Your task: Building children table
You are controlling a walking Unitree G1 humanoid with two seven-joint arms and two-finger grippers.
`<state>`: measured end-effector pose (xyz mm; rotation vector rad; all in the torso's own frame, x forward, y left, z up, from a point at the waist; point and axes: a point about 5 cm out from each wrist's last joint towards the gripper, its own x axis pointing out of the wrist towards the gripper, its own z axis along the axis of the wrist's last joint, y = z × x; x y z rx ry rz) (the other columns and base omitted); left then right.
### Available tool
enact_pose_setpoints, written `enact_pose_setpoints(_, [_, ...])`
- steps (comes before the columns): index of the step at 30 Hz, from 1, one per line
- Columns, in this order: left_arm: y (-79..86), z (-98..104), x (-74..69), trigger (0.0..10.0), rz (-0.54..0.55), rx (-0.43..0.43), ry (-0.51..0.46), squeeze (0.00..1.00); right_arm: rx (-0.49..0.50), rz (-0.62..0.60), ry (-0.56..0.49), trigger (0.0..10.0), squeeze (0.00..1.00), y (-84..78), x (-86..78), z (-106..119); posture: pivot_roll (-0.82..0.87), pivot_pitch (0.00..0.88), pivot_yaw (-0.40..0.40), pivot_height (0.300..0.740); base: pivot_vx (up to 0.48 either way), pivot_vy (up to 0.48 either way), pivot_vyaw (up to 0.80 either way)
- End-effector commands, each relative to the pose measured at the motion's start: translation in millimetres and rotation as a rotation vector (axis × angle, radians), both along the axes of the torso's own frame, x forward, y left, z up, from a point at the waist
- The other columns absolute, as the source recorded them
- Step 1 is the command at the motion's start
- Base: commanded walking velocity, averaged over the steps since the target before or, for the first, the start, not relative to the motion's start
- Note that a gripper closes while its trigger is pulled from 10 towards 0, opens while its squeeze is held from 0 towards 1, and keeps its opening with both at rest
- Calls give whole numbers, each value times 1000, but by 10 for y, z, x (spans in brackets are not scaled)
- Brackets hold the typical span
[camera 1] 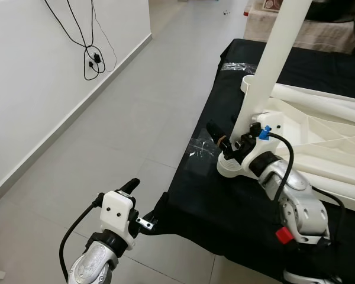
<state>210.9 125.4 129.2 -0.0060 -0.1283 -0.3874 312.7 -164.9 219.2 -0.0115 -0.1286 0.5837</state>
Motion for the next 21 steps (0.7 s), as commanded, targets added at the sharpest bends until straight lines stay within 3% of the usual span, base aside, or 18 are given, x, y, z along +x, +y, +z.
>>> enact_pose_setpoints(1, [5,-34,-23,10000,-4,-7,25,0,-11,210,-39,10000,0,161,-56,100,37,191,3,740,0,0,0])
enact_pose_setpoints(3, [6,-31,-26,10000,-4,-6,25,0,-133,326,-42,10000,0,240,-102,69,43,193,4,740,0,0,0])
enact_pose_setpoints(5, [5,-30,-28,10000,-5,-5,25,0,-188,376,-50,10000,0,299,-134,45,44,193,4,740,0,0,0])
enact_pose_setpoints(7, [2,-29,-30,10000,-4,-3,25,0,-205,477,-41,10000,0,412,-199,29,49,192,3,740,0,0,0])
enact_pose_setpoints(11, [-1,-29,-35,10000,-3,-1,25,0,-197,556,-40,10000,0,495,-222,30,57,195,-1,740,0,0,0])
enact_pose_setpoints(12, [-3,-28,-38,10000,-2,-1,25,0,-193,573,-38,0,0,516,-215,23,61,195,-3,740,0,0,0])
enact_pose_setpoints(20, [-4,-29,-48,10000,-1,1,25,0,-211,545,-3,0,0,471,-143,-69,60,197,-3,740,0,0,0])
enact_pose_setpoints(21, [-2,-30,-50,10000,-1,1,26,0,-208,435,36,0,0,417,-90,-138,55,199,-4,740,0,0,0])
